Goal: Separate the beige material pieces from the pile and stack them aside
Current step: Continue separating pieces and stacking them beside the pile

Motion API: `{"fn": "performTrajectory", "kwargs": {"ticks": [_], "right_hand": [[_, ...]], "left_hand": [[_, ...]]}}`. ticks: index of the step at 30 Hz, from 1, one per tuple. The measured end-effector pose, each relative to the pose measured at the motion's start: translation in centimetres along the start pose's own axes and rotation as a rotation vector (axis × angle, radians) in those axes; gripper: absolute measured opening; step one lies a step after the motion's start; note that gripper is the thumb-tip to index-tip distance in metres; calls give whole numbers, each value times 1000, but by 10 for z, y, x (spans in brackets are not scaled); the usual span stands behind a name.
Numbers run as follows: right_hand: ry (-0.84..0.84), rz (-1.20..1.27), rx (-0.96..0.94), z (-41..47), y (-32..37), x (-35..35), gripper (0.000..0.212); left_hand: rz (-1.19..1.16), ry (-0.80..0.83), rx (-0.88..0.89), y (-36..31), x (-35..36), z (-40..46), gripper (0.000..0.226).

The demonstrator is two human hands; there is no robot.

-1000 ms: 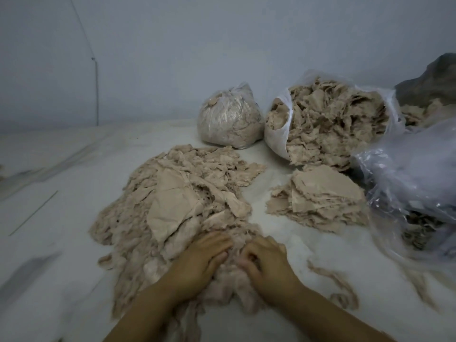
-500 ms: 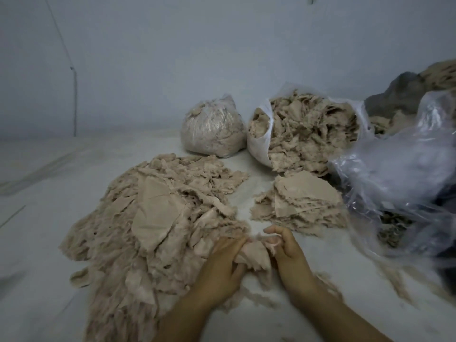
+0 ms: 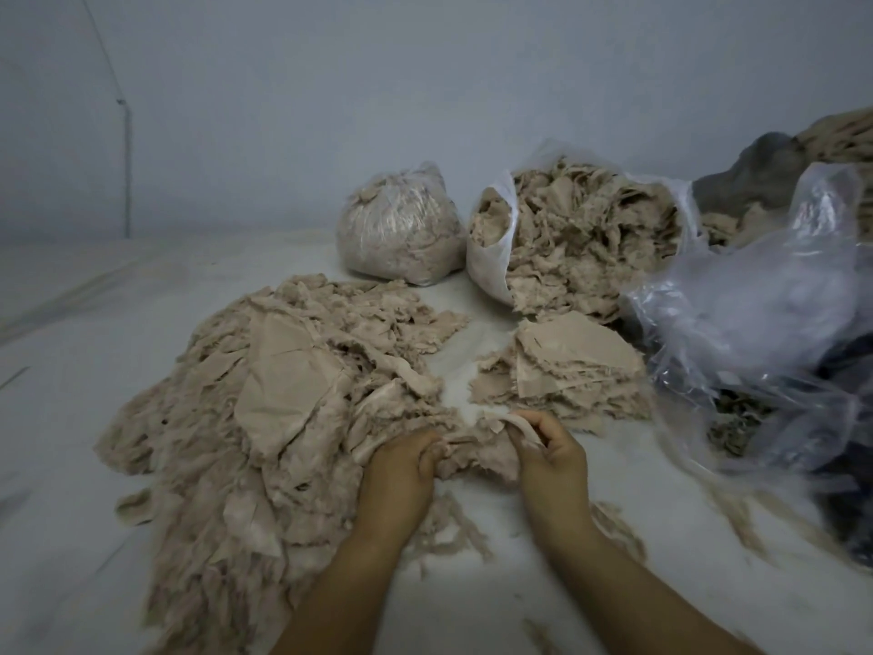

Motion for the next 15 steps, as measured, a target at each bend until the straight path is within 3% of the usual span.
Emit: {"fn": "performTrajectory", "kwargs": {"ticks": [5,8,9,12,13,15], "right_hand": [[-122,144,-9,5,9,-12,31],[-164,302,43,16,21,-34,33],[-89,225,19,19,29,-32,37],[163,-323,-250,11,55,-7,45],[204,-444,-362,4,60,1,42],[319,-575,-506,-9,57,15,37]], "left_hand": [[31,18,-25,6,0,-3,39],[62,36,-88,14,-2,-5,38],[53,35,-67,9,-4,-5,36],[-168,-93,-44,-19,-15,-4,15],[-344,-63,-121,-27,-10,-4,14],[-737,82,-354,-33,21,-6,36]]}}
Point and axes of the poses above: each hand's wrist, its own z-axis towards the middle knuckle, its own x-axis out of the palm, y = z × x, the point moved 8 cm from there along z, towards the middle knuckle, and after that the axes turned 10 degrees about x, right-handed, at the moved point
